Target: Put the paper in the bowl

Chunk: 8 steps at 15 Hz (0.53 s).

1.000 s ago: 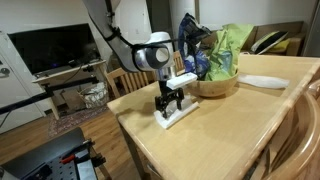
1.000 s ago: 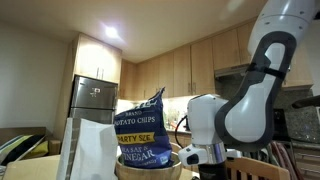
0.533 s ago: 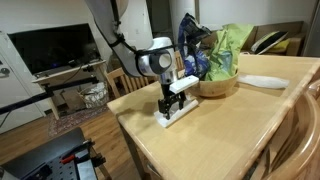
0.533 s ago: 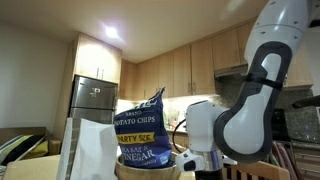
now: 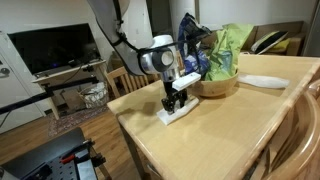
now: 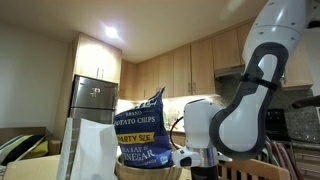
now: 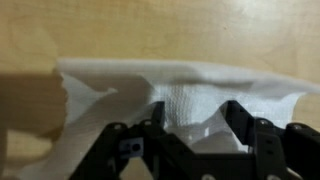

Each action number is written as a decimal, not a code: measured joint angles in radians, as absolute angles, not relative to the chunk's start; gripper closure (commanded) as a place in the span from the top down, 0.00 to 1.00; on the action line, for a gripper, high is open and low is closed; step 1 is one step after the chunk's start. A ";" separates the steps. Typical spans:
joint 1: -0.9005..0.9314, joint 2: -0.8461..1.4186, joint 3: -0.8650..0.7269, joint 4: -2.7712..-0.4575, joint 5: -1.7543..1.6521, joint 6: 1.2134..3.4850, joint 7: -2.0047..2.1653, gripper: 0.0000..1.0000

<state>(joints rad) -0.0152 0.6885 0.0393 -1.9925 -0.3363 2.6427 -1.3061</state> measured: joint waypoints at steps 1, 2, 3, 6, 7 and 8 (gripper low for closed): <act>-0.015 0.688 0.039 -1.988 -0.336 2.643 -1.306 0.28; -0.015 0.688 0.039 -1.984 -0.336 2.643 -1.306 0.19; -0.015 0.688 0.039 -1.980 -0.336 2.643 -1.306 0.13; -0.016 0.690 0.039 -1.970 -0.336 2.643 -1.306 0.00; -0.017 0.691 0.039 -1.969 -0.336 2.643 -1.306 0.00; -0.018 0.691 0.039 -1.969 -0.336 2.643 -1.306 0.00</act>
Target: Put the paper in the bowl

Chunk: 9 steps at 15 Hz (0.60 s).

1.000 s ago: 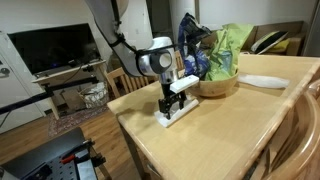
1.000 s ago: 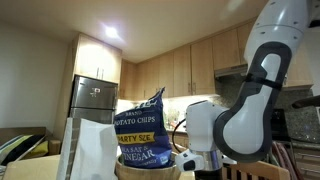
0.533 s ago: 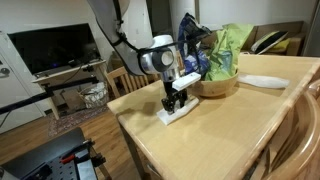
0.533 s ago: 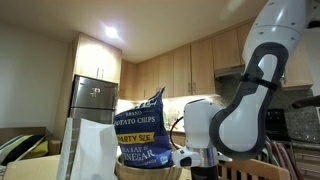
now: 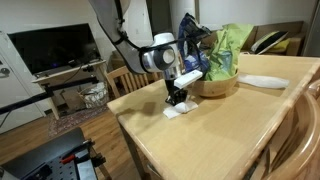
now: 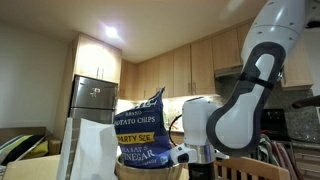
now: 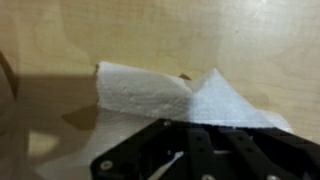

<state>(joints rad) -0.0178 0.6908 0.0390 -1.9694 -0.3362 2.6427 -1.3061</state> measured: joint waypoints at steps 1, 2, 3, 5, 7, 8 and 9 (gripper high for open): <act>-0.019 0.691 0.039 -1.969 -0.336 2.643 -1.306 0.00; -0.019 0.691 0.039 -1.969 -0.336 2.643 -1.306 0.00; -0.019 0.691 0.039 -1.969 -0.336 2.643 -1.306 0.00; -0.019 0.691 0.039 -1.969 -0.334 2.644 -1.301 0.00; -0.025 0.691 0.042 -1.973 -0.332 2.658 -1.290 0.00; -0.029 0.690 0.044 -1.977 -0.329 2.673 -1.289 0.00; -0.035 0.687 0.046 -1.983 -0.326 2.695 -1.289 0.00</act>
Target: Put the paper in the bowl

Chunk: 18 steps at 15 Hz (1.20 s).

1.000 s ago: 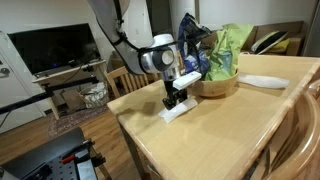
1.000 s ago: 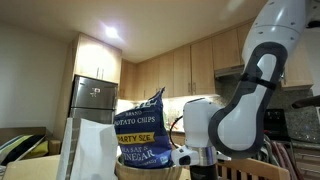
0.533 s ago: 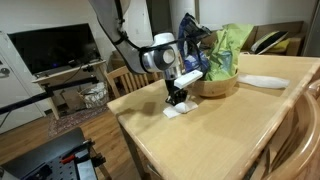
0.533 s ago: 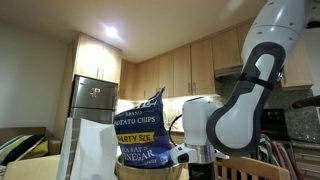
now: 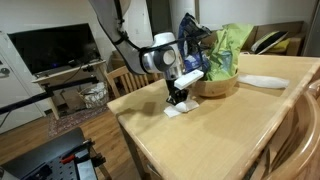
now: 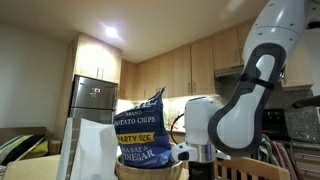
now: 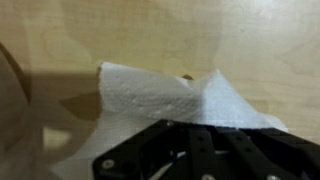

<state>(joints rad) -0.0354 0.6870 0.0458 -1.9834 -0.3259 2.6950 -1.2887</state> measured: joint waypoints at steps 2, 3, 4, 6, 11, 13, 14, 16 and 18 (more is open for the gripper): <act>-0.054 0.671 0.055 -2.006 -0.316 2.746 -1.288 0.00; -0.067 0.656 0.064 -2.024 -0.308 2.773 -1.288 0.00; -0.082 0.638 0.075 -2.044 -0.298 2.800 -1.288 0.01; -0.107 0.599 0.094 -2.080 -0.288 2.833 -1.288 0.01; -0.114 0.569 0.098 -2.110 -0.287 2.838 -1.288 0.00; -0.114 0.570 0.098 -2.111 -0.287 2.839 -1.289 0.00; -0.113 0.572 0.098 -2.111 -0.288 2.839 -1.289 0.00; -0.102 0.576 0.081 -2.110 -0.289 2.844 -1.273 0.00; -0.088 0.578 0.062 -2.109 -0.291 2.858 -1.240 0.00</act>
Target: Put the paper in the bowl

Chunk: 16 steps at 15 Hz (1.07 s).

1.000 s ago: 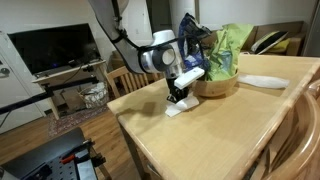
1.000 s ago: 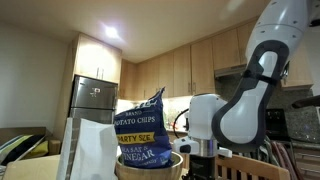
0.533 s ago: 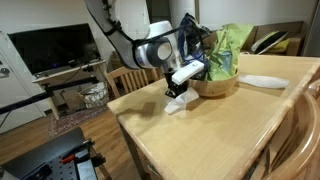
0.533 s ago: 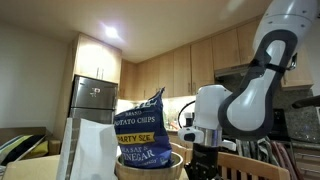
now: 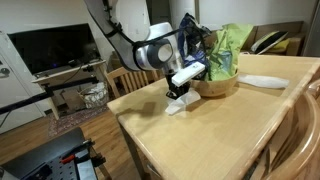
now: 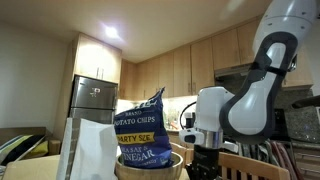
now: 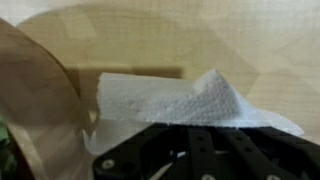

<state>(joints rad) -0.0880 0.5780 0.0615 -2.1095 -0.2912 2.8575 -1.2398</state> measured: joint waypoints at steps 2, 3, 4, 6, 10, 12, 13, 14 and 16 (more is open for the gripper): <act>-0.070 0.581 0.040 -2.108 -0.296 2.871 -1.202 0.00; -0.063 0.583 0.031 -2.107 -0.298 2.880 -1.182 0.00; -0.054 0.585 0.022 -2.107 -0.301 2.888 -1.163 0.00; -0.047 0.587 0.014 -2.107 -0.304 2.892 -1.140 0.26; -0.049 0.588 0.016 -2.106 -0.304 2.835 -1.138 0.48; -0.047 0.588 0.016 -2.105 -0.307 2.790 -1.138 0.64; -0.045 0.588 0.016 -2.104 -0.310 2.768 -1.138 0.72; -0.043 0.588 0.016 -2.102 -0.314 2.749 -1.138 0.79; -0.038 0.588 0.015 -2.097 -0.330 2.718 -1.138 0.94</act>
<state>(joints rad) -0.0381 0.5880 0.0153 -2.0968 -0.3301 2.7179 -1.1383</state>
